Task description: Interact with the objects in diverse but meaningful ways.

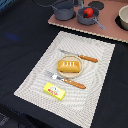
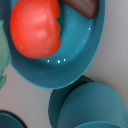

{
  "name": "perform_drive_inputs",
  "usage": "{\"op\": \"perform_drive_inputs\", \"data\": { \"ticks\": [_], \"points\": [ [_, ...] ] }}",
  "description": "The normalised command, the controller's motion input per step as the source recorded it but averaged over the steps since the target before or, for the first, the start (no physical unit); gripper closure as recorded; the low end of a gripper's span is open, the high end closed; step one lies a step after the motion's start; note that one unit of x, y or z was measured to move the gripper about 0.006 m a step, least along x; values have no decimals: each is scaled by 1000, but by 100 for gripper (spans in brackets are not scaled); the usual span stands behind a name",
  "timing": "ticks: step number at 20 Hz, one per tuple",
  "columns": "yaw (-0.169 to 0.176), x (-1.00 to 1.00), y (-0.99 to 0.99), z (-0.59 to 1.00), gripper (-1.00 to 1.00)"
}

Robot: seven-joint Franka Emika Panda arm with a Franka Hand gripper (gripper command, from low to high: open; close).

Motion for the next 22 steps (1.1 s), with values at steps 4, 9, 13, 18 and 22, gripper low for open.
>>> {"op": "perform_drive_inputs", "data": {
  "ticks": [4,9,13,18,22],
  "points": [
    [-7,140,-154,-1,-100],
    [-22,129,-135,-69,-100],
    [-28,97,-172,-139,-100],
    [-24,113,-82,-208,-100],
    [-27,61,-126,-246,-100]
  ]
}}
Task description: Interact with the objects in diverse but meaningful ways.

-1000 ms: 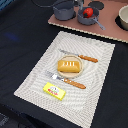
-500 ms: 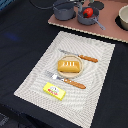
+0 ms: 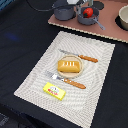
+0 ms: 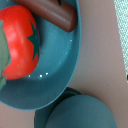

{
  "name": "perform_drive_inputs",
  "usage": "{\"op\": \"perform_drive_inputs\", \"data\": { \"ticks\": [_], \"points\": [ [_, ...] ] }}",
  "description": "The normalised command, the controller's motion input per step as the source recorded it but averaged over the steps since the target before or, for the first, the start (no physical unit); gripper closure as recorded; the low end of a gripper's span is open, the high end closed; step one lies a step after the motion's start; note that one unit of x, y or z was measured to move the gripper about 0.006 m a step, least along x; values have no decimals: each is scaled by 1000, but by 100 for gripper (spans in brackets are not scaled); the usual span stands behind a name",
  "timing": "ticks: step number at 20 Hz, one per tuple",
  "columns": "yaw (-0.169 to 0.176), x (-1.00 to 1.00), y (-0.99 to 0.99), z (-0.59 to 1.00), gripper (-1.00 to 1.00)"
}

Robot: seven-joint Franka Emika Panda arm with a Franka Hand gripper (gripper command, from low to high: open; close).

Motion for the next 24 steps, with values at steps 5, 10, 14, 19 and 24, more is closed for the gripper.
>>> {"op": "perform_drive_inputs", "data": {
  "ticks": [5,10,14,19,24],
  "points": [
    [-25,4,-25,-265,-100],
    [-32,-50,-3,-242,-100],
    [-13,-150,0,-231,-100],
    [-1,-233,53,-155,-100],
    [0,-218,150,-133,-100]
  ]
}}
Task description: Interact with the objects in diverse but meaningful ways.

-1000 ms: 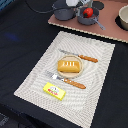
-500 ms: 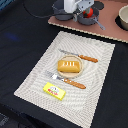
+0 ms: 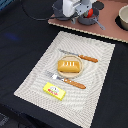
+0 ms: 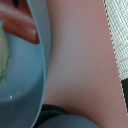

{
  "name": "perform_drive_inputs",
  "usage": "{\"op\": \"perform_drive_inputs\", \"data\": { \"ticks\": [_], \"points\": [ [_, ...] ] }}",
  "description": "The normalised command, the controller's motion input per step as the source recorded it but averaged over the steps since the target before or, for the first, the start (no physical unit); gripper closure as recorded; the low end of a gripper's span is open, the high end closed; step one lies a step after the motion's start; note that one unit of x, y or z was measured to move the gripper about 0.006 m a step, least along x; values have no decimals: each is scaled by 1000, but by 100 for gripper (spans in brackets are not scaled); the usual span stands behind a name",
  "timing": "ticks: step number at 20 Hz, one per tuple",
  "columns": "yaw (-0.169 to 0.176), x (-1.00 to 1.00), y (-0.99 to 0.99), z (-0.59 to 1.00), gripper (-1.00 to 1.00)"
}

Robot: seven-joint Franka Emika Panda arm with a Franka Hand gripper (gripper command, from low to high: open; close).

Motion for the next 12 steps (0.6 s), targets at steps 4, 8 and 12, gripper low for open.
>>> {"op": "perform_drive_inputs", "data": {
  "ticks": [4,8,12],
  "points": [
    [0,-234,169,-149,-100],
    [0,-201,190,-148,-100],
    [0,-130,181,-171,-100]
  ]
}}
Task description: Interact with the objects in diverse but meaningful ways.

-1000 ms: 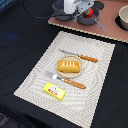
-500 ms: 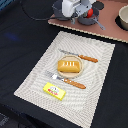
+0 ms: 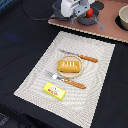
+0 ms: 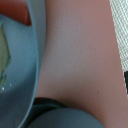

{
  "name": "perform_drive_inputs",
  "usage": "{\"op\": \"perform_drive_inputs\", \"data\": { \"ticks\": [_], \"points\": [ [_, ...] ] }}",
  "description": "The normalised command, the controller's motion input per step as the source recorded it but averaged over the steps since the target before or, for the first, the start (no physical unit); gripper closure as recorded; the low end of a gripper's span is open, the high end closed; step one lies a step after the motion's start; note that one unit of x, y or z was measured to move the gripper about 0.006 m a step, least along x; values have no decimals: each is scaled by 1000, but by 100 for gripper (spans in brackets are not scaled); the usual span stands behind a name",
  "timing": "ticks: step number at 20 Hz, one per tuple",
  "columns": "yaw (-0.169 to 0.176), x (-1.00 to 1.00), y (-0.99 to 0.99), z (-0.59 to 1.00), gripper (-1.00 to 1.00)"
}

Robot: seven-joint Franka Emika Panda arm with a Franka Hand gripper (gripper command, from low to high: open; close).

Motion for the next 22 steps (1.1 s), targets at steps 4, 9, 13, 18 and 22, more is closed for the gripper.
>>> {"op": "perform_drive_inputs", "data": {
  "ticks": [4,9,13,18,22],
  "points": [
    [0,-118,167,-208,-100],
    [0,-86,152,-229,-100],
    [0,-52,165,-214,-100],
    [0,-77,130,-207,-100],
    [0,-101,94,-184,100]
  ]
}}
